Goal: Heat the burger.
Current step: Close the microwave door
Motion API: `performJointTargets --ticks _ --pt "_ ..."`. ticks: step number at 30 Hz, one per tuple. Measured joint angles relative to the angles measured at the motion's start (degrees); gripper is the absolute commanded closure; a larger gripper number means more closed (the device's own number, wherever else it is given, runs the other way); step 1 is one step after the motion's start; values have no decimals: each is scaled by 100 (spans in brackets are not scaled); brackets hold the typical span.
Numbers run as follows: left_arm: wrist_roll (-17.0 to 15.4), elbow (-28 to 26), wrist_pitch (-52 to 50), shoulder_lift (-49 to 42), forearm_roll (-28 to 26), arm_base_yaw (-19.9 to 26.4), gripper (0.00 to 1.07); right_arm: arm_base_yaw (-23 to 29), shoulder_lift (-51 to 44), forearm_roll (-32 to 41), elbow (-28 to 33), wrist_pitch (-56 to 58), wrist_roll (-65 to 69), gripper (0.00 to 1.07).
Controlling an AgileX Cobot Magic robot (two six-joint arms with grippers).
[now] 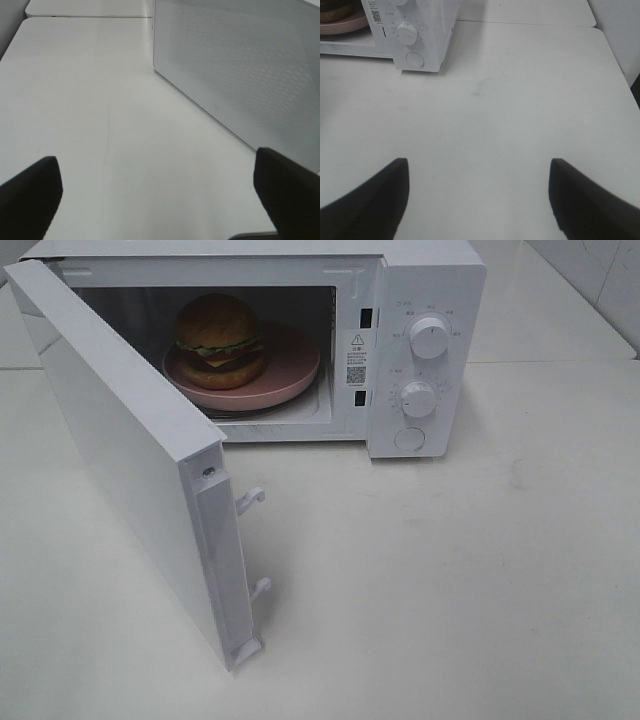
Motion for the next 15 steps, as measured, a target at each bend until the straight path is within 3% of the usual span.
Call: performJointTargets --ticks 15 --pt "0 0 0 0 0 0 10 0 0 0 0 0 0 32"
